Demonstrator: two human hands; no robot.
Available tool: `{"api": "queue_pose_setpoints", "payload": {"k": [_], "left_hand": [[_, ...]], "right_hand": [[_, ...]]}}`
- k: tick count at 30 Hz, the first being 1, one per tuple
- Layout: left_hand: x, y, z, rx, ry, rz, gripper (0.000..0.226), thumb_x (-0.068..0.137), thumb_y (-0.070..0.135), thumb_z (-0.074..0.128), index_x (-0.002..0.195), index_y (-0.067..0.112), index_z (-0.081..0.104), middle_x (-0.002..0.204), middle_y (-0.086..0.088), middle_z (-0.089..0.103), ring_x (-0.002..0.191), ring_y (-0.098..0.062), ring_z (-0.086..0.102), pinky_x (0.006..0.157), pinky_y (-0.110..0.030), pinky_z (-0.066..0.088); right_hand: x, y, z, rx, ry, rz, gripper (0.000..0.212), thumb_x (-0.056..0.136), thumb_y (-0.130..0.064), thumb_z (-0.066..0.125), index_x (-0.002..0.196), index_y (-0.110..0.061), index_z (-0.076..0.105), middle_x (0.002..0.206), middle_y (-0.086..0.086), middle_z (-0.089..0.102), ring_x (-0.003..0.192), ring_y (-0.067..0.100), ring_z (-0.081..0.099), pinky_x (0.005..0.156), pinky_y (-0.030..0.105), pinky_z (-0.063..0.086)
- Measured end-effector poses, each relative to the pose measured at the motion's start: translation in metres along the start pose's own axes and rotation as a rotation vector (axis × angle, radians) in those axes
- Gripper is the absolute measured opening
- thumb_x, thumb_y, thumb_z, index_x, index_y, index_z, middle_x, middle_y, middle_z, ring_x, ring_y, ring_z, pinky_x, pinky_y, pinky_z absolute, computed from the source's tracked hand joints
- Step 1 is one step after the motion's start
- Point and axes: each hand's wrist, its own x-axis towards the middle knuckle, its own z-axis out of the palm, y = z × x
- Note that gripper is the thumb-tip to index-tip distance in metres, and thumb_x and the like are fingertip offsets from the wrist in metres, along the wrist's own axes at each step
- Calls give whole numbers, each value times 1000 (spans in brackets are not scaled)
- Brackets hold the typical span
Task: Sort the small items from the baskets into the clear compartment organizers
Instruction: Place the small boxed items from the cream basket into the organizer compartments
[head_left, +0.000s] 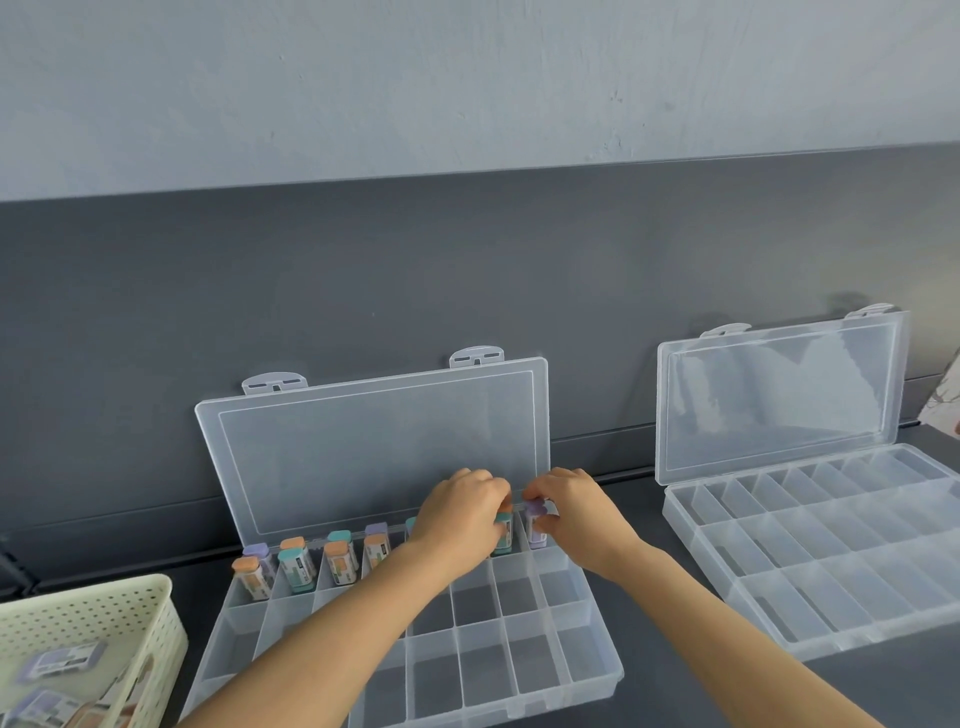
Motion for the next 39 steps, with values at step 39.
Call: {"api": "queue_pose_setpoints", "payload": {"k": [39], "left_hand": [[-137,-119,-100,-78,31,-38,69,85,56,59,144,29,37,148,12,37,128,-8,43,103,-26,38]], "right_hand": [[-25,-175,1,73,-77,-4,53,89,-32,62,139,-22,45,140,-1,49,117,19,55,96,25,41]]}}
